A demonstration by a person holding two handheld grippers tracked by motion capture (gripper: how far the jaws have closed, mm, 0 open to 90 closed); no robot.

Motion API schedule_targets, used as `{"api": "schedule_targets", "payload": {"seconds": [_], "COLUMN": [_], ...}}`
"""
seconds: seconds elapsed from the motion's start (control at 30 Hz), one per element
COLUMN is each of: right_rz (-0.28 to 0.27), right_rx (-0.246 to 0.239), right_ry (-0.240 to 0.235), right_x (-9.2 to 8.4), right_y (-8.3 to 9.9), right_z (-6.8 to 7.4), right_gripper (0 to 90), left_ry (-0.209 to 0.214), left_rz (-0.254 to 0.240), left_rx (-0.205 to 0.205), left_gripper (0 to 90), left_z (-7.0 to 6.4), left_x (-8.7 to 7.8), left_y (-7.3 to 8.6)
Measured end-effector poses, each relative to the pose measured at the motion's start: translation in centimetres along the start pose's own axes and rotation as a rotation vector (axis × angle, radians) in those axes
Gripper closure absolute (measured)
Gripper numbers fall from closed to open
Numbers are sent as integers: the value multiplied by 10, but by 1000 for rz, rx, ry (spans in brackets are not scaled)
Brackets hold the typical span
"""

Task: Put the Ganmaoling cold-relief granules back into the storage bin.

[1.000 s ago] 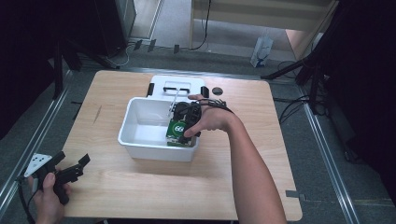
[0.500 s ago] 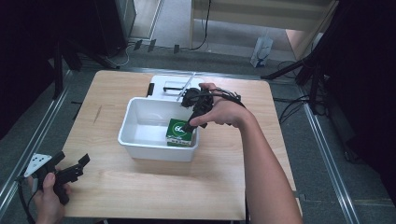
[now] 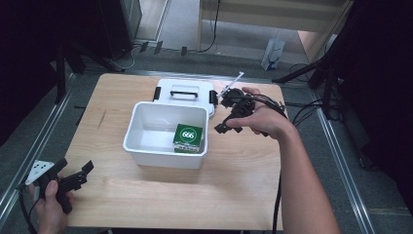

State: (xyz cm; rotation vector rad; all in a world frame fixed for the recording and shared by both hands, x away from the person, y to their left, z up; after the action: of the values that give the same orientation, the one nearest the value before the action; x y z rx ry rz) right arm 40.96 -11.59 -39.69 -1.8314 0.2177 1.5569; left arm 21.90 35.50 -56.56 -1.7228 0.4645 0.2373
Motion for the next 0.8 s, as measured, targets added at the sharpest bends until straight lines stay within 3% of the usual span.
{"api": "schedule_targets", "payload": {"seconds": [0.03, 0.07, 0.1, 0.2, 0.33, 0.37, 0.4, 0.43, 0.5, 0.8], "right_rz": [-3, -2, -2, 2, -9, -8, -8, -11, -15, -43], "right_rx": [59, 88, 88, 182, 230, 264, 264, 306, 324, 445], "right_ry": [29, 36, 36, 95, 100, 111, 111, 121, 124, 155], "right_x": [-2, -2, -2, -6, -6, -5, -5, -3, -2, 21], "right_y": [11, 17, 17, 40, 58, 70, 70, 82, 88, 149], "right_z": [-9, -13, -13, -28, -35, -41, -41, -46, -49, -60], "right_gripper": [0, 0, 0, 0, 0, 0, 0, 0, 0, 0], "left_ry": [-1, -1, -1, -1, -4, -6, -6, -5, -4, 0], "left_rz": [-1, -1, -1, 1, 2, 3, 3, 4, 6, 9], "left_rx": [0, 0, -2, -3, -3, -3, -3, -4, -4, -5], "left_gripper": [10, 10, 10, 10, 10, 10, 10, 10, 10, 10], "left_z": [0, 0, 0, 0, 0, 0, 0, 0, 0, 0], "left_x": [0, 0, 0, 0, 0, 0, 0, 0, 0, 0], "left_y": [0, 0, 0, 0, 0, 0, 0, 0, 0, 1]}}
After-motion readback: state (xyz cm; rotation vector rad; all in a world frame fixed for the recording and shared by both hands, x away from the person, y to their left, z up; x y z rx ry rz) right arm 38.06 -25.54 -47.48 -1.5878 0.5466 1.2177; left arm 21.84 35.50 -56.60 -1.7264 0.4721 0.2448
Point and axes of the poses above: each handheld gripper's, and its own axes: x roughly forward along the jaws, y roughly out of its underside, z roughly to its left, the point moved 3 cm from there along x, roughly forward along the jaws, and after that the axes turned 3 degrees about x, right-handed, at the moved point
